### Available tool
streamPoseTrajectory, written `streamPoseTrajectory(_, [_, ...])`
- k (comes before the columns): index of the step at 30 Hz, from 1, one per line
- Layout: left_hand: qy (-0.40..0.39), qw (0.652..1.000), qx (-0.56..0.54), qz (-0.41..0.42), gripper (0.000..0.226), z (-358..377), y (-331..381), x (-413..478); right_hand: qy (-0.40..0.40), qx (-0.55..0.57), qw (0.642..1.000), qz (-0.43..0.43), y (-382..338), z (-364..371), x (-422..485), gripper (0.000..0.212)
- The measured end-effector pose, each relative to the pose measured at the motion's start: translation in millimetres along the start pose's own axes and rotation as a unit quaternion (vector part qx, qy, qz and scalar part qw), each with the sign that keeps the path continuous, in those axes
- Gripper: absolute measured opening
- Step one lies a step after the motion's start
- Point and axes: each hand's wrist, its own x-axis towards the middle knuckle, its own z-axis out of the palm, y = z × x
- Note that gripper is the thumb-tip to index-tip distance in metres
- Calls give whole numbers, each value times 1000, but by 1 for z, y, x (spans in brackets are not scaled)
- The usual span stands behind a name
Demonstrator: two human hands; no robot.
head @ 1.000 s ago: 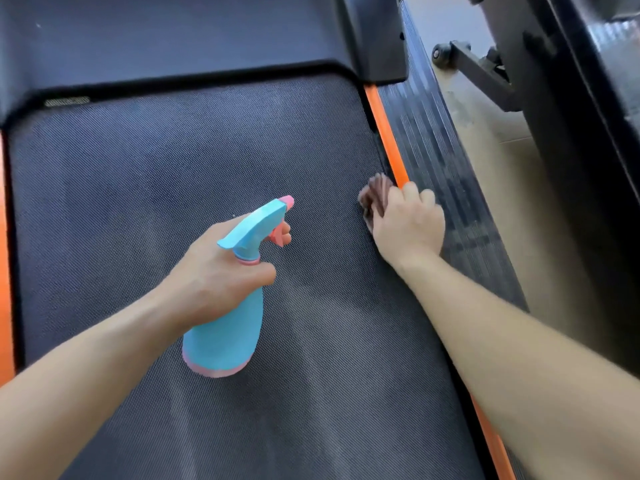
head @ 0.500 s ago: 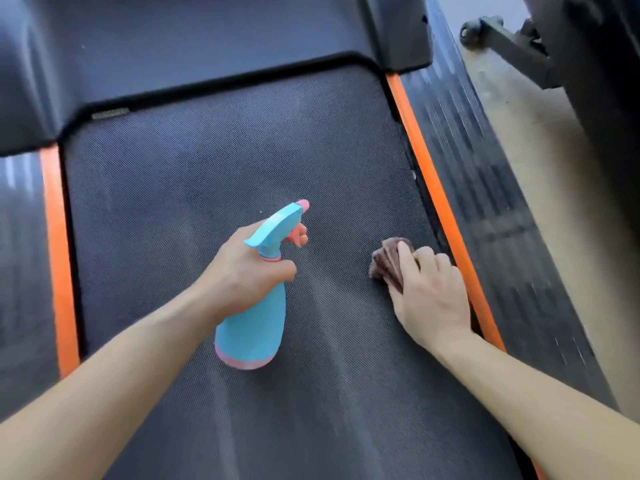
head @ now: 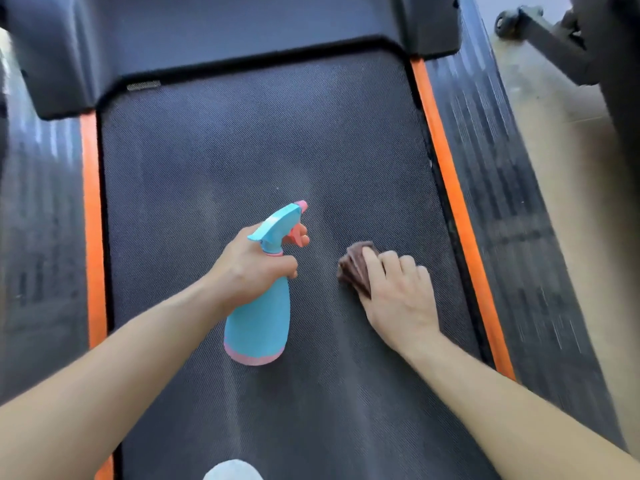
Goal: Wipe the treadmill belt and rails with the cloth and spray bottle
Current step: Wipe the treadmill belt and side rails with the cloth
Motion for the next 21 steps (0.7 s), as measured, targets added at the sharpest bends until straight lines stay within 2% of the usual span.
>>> streamPoseTrajectory(4, [23,999,-11,-22,54,-8,-16,-21,8,33,999,13,-9,1,-5,56])
streamPoseTrajectory(8, [52,996,-39,-59,41,-19,-42,-37,50,84,993,64,-27,-2,24,51])
streamPoseTrajectory(14, [74,994,-48,-67,52,-30,-70,-54,37,14,998,48,-46,-1,34,59])
streamPoseTrajectory(17, [58,995,-39,-78,37,-31,-77,-57,15,3,997,70,-47,-3,25,65])
streamPoseTrajectory(21, [75,993,-14,-88,23,-30,-85,-61,16,23,998,60,-43,-3,25,58])
